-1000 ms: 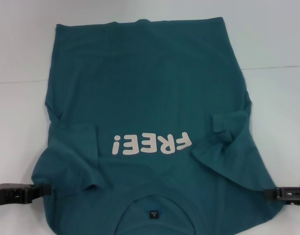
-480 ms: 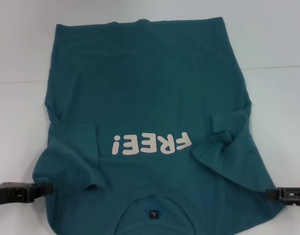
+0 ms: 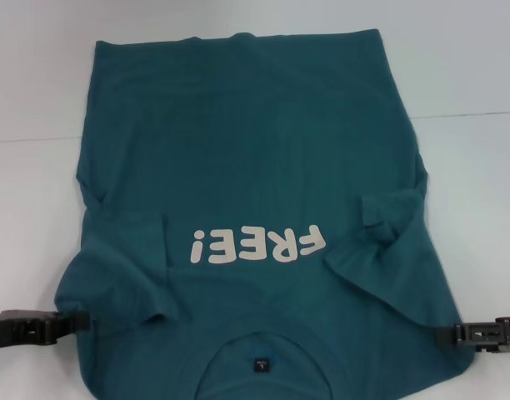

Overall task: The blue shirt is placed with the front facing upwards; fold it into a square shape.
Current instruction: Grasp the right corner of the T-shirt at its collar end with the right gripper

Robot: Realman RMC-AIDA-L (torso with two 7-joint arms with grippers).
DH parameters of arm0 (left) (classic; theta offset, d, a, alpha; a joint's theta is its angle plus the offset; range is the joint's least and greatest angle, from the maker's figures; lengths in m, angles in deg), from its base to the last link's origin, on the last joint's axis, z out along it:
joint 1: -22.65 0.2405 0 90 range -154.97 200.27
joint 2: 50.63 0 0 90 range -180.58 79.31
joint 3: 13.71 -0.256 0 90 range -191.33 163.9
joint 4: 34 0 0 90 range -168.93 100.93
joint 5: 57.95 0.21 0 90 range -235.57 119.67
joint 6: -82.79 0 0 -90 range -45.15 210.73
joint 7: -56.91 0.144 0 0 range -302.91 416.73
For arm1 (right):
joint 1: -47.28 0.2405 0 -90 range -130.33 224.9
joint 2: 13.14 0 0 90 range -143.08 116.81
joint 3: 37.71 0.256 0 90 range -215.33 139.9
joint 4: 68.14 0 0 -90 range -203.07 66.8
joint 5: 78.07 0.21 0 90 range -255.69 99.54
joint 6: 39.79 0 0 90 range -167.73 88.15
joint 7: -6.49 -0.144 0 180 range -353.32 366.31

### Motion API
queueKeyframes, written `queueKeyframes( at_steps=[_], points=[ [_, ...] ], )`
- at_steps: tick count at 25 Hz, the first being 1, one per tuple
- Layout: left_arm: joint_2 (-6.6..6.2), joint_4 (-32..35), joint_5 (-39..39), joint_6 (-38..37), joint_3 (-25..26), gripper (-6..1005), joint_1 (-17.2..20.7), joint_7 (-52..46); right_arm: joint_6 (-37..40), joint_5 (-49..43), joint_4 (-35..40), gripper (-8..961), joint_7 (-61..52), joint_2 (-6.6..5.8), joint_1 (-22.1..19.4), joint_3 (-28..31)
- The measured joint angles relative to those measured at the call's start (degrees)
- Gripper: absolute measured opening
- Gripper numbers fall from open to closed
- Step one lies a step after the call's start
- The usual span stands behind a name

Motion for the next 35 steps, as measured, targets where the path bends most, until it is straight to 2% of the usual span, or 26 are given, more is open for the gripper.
queueKeyframes(
  at_steps=[19, 35],
  points=[
    [0.18, 0.00, 0.00, 0.09, 0.00, 8, -0.31, 0.03, -0.15, -0.21, 0.00, 927, -0.34, -0.95, -0.61, 0.38],
    [0.01, 0.00, -0.92, 0.18, -0.01, 9, -0.38, 0.03, 1.22, -0.23, 0.00, 925, 0.00, -0.28, 0.50, -0.36]
  ],
)
